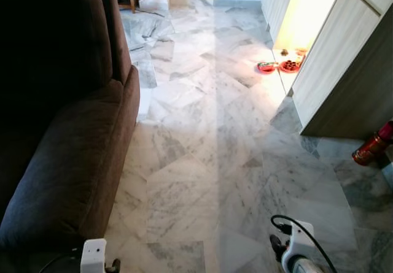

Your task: Move the pillow to the sofa from floor

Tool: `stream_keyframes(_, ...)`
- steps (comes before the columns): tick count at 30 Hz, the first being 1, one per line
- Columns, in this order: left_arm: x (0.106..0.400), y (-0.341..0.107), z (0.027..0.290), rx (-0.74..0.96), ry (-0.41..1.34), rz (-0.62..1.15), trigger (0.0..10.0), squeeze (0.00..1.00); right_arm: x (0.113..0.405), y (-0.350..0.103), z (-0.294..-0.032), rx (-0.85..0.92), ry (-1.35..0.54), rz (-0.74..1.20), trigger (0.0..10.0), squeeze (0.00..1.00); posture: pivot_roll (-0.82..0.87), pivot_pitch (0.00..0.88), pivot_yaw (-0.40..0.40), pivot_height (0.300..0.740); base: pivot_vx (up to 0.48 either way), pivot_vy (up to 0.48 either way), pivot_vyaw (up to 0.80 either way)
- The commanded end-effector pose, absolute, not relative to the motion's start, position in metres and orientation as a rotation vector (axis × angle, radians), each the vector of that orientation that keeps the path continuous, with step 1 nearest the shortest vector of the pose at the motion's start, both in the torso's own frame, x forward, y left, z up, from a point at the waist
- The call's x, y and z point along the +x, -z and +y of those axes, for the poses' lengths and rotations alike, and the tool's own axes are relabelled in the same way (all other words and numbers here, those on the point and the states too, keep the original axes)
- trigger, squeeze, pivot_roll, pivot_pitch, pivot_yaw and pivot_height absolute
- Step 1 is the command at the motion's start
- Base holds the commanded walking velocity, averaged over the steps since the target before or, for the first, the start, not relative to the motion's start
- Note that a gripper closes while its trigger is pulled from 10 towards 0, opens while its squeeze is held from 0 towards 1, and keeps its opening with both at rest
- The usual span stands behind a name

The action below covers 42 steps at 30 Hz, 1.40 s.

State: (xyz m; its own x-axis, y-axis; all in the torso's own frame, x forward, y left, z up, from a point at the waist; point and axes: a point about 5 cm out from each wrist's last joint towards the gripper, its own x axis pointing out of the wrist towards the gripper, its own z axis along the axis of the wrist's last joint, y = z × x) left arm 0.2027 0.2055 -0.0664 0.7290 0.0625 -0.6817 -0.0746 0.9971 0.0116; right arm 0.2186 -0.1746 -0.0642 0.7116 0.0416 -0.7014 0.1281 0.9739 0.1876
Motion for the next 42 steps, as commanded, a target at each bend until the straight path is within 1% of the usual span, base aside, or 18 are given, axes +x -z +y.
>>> stream_keyframes(1,0.197,0.069,0.21,-0.027,-0.069,0.778,10.0,0.0,0.214,0.066,-0.184,0.209,0.056,0.79,10.0,0.0,0.03,0.101,-0.022,0.74,0.0,0.0,0.0)
stream_keyframes(2,0.198,0.068,0.212,-0.011,-0.073,0.768,10.0,0.0,0.215,0.065,-0.183,0.196,0.049,0.784,10.0,0.0,0.03,0.099,-0.02,0.74,0.0,0.0,0.0)
stream_keyframes(4,0.2,0.066,0.214,-0.036,-0.091,0.753,10.0,0.0,0.216,0.065,-0.183,0.227,0.053,0.778,10.0,0.0,0.03,0.098,-0.021,0.74,0.0,0.0,0.0)
stream_keyframes(8,0.214,0.057,0.214,-0.064,-0.101,0.68,10.0,0.0,0.218,0.064,-0.18,0.265,0.025,0.778,10.0,0.0,0.03,0.099,-0.022,0.74,0.0,0.0,0.0)
stream_keyframes(11,0.225,0.05,0.21,-0.057,-0.066,0.645,10.0,0.0,0.219,0.063,-0.176,0.249,-0.012,0.77,10.0,0.0,0.04,0.096,-0.021,0.74,0.0,0.0,0.0)
stream_keyframes(12,0.229,0.048,0.209,-0.048,-0.047,0.64,10.0,0.0,0.219,0.063,-0.173,0.273,-0.019,0.77,10.0,0.0,0.04,0.095,-0.015,0.74,0.0,0.0,0.0)
stream_keyframes(14,0.229,0.048,0.209,-0.05,-0.044,0.643,10.0,0.0,0.219,0.063,-0.172,0.279,-0.02,0.77,10.0,0.0,0.04,0.094,-0.011,0.74,0.0,0.0,0.0)
stream_keyframes(18,0.222,0.054,0.211,-0.035,-0.039,0.699,10.0,0.0,0.216,0.066,-0.167,0.266,-0.02,0.789,10.0,0.0,0.02,0.08,-0.017,0.74,0.0,0.0,0.0)
stream_keyframes(22,0.213,0.059,0.213,-0.062,-0.082,0.729,10.0,0.0,0.216,0.066,-0.17,0.226,-0.026,0.79,10.0,0.0,0.0,0.077,-0.042,0.74,0.0,0.0,0.0)
stream_keyframes(26,0.207,0.064,0.21,-0.102,-0.112,0.742,10.0,0.0,0.215,0.066,-0.175,0.192,-0.058,0.796,10.0,0.0,0.0,0.078,-0.04,0.74,0.0,0.0,0.0)
stream_keyframes(30,0.204,0.066,0.208,-0.065,-0.086,0.775,10.0,0.0,0.212,0.067,-0.182,0.201,0.002,0.8,10.0,0.0,0.02,0.076,-0.029,0.74,0.0,0.0,0.0)
stream_keyframes(36,0.195,0.073,0.201,-0.007,-0.052,0.828,10.0,0.0,0.206,0.071,-0.179,0.196,-0.005,0.818,10.0,0.0,0.03,0.062,-0.029,0.74,0.0,0.0,0.0)
stream_keyframes(42,0.188,0.075,0.209,-0.015,-0.128,0.833,10.0,0.0,0.202,0.073,-0.178,0.18,-0.011,0.829,10.0,0.0,0.04,0.055,-0.027,0.74,0.0,0.0,0.0)
